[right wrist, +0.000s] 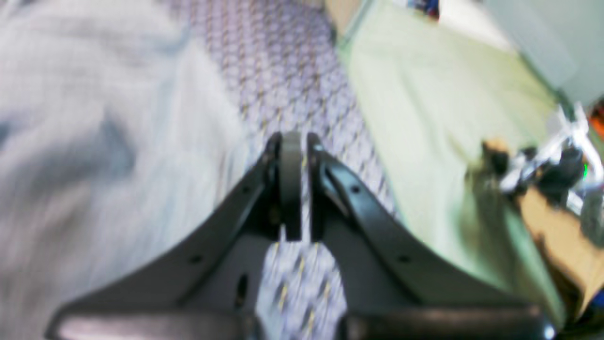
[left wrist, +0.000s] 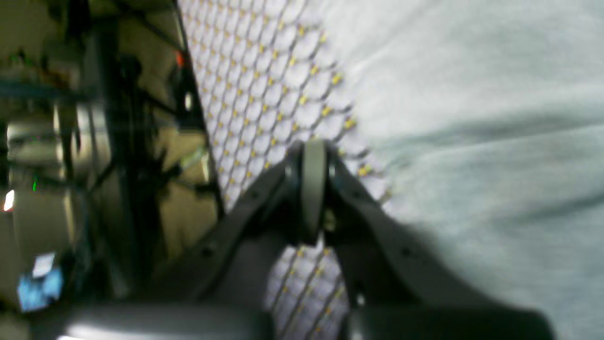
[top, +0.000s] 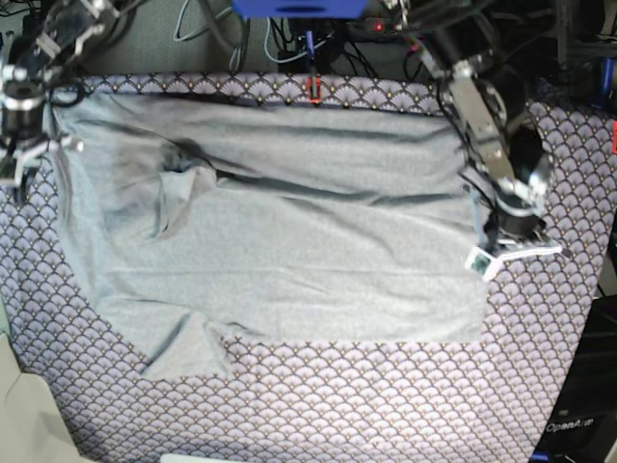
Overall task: Fold the T-shirt properly
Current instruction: 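Lower both grippers to the shirt's side edges near the hem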
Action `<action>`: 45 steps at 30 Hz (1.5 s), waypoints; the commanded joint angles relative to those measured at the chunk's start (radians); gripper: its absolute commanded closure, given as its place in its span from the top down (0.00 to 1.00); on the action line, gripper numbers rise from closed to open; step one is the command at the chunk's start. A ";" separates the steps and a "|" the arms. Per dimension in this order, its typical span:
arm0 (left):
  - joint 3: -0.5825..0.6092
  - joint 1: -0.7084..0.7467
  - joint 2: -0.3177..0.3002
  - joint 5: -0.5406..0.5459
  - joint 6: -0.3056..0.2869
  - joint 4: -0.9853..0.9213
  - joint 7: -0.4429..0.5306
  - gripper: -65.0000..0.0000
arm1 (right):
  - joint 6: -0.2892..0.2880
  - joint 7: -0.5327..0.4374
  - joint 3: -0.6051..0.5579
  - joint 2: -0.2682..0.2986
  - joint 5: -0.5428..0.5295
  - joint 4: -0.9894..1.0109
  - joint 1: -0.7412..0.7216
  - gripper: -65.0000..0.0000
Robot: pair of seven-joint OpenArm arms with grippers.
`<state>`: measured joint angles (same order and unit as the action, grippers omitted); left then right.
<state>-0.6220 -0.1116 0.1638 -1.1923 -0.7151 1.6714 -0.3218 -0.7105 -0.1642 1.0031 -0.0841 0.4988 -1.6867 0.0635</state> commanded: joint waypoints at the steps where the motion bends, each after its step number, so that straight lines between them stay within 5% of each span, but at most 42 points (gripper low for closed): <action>1: 0.000 -0.050 -0.007 -0.010 0.017 -0.012 -0.024 0.00 | 0.012 -0.031 0.004 0.019 0.002 -0.017 -0.032 0.00; 8: 0.000 -0.300 -0.007 -0.021 0.017 -0.258 -0.279 0.03 | 0.012 -0.030 -0.026 0.042 0.278 0.149 -0.342 0.00; 18: 0.043 -0.488 -0.022 0.096 0.017 -0.511 -0.277 0.64 | 0.012 0.025 -0.031 0.172 0.694 0.758 -0.692 0.04; 22: 0.078 -0.494 -0.073 0.205 0.017 -0.603 -0.277 0.66 | 0.012 0.022 -0.031 0.252 0.710 0.953 -0.750 0.16; 30: 0.084 -0.570 -0.197 0.437 0.197 -0.802 -0.279 0.66 | 0.012 0.013 -0.030 0.298 0.710 1.100 -0.802 0.38; 45: 0.086 -0.552 -0.234 0.495 0.203 -0.845 -0.214 0.66 | 0.012 -0.110 -0.025 0.303 0.710 1.103 -0.770 0.63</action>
<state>-0.5365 -0.6327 -0.0593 -0.6979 -0.5186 0.8062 -0.5449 -0.7021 -0.2462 0.9794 0.2020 1.2240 -0.5728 -0.6781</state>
